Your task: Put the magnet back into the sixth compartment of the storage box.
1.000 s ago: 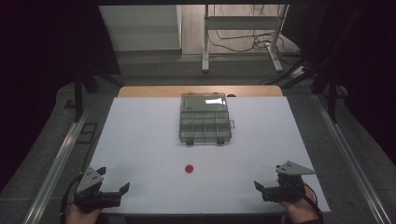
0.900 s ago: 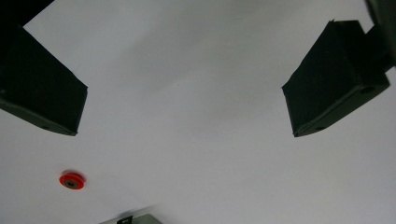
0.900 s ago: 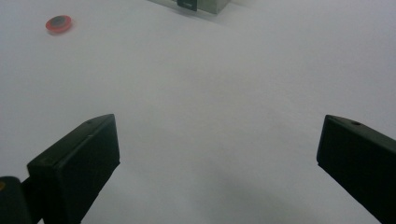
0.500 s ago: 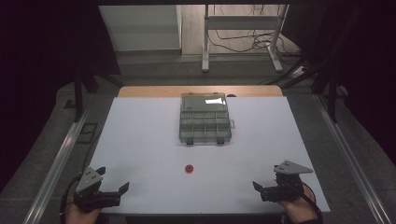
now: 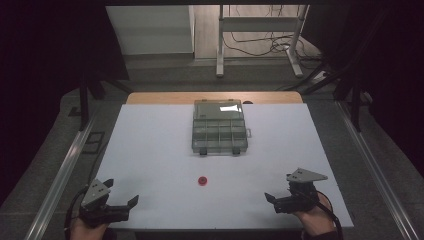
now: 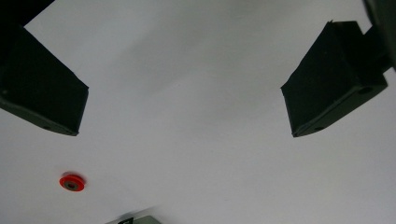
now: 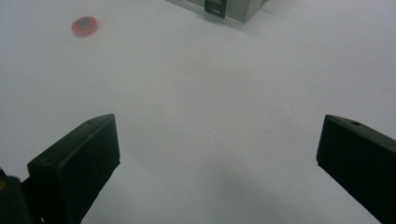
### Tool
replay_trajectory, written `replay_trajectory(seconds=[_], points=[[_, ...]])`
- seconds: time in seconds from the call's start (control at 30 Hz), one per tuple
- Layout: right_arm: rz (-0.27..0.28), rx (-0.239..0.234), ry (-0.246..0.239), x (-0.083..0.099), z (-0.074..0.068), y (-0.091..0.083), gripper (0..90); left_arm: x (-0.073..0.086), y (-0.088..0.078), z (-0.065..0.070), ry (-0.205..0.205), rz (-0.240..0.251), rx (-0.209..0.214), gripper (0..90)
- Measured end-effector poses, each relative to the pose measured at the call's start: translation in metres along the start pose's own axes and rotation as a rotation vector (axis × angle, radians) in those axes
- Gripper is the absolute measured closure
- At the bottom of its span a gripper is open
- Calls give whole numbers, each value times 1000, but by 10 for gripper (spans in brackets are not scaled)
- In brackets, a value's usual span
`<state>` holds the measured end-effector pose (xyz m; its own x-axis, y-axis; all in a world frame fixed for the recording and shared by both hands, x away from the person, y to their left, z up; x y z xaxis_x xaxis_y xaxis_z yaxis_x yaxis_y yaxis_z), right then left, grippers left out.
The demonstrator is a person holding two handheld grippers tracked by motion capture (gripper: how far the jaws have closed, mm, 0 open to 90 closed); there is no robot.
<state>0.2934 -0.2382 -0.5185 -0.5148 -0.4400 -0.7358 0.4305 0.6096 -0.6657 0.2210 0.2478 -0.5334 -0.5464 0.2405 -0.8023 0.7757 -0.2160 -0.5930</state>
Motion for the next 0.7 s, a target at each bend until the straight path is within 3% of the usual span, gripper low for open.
replay_trajectory(seconds=[0.23, 0.47, 0.7], points=[[-3, -24, 5, -4, -1, 5, 0, 0, 0, 0, 5, 0, 2, 10], [-3, -21, -17, -9, -2, 8, 0, 0, 0, 1, 10, 0, 3, 10], [-5, -54, -46, -17, -7, 16, 0, 0, 0, 1, 11, 1, 3, 10]])
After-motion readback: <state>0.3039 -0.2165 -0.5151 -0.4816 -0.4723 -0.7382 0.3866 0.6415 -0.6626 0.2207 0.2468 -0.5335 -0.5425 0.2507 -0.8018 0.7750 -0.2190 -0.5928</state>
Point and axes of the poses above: each handheld gripper's, and its own axes: y roughly forward along the jaws, x roughly out of its underside, z roughly to its right, the point moved 6 cm from there along y, roughly forward along the jaws, and after that the axes turned 10 degrees about -x, right-handed, at the moved point
